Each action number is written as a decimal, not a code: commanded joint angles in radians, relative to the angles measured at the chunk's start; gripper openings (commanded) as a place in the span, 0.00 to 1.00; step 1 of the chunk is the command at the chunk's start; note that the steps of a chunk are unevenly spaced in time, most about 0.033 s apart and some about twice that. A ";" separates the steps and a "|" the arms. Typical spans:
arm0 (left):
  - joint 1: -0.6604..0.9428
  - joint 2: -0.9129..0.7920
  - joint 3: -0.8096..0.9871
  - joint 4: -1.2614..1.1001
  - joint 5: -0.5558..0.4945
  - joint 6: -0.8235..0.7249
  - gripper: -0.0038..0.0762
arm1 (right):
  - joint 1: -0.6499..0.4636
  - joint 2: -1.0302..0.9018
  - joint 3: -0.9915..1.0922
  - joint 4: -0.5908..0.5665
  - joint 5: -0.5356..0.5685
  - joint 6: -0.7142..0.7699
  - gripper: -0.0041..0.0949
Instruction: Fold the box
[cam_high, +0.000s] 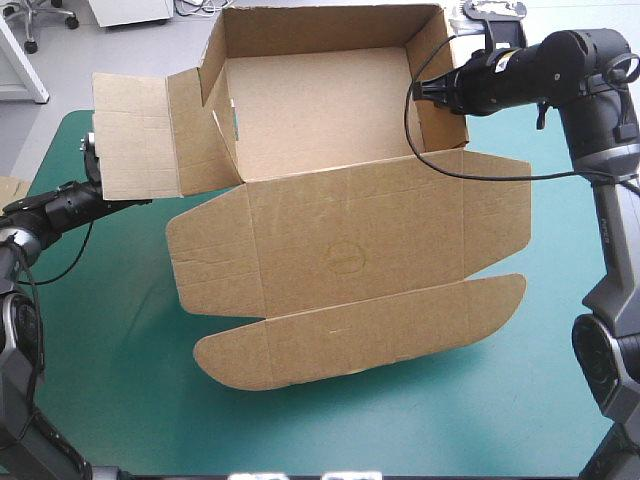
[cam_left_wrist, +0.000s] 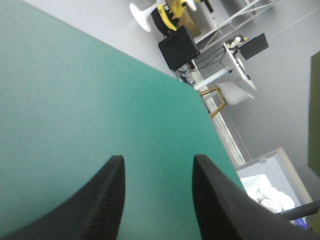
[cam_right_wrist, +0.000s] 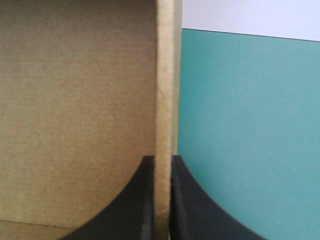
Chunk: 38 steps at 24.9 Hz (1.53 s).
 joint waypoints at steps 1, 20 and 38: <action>-0.028 -0.045 -0.024 -0.154 0.126 0.021 0.44 | -0.005 -0.058 0.019 0.034 0.006 0.009 0.02; -0.167 -0.128 -0.024 -0.228 0.128 -0.076 0.44 | -0.004 -0.056 0.114 -0.036 0.004 -0.013 0.02; -0.198 -0.232 -0.130 -0.228 0.128 -0.145 0.47 | -0.004 -0.056 0.114 -0.043 0.004 -0.009 0.02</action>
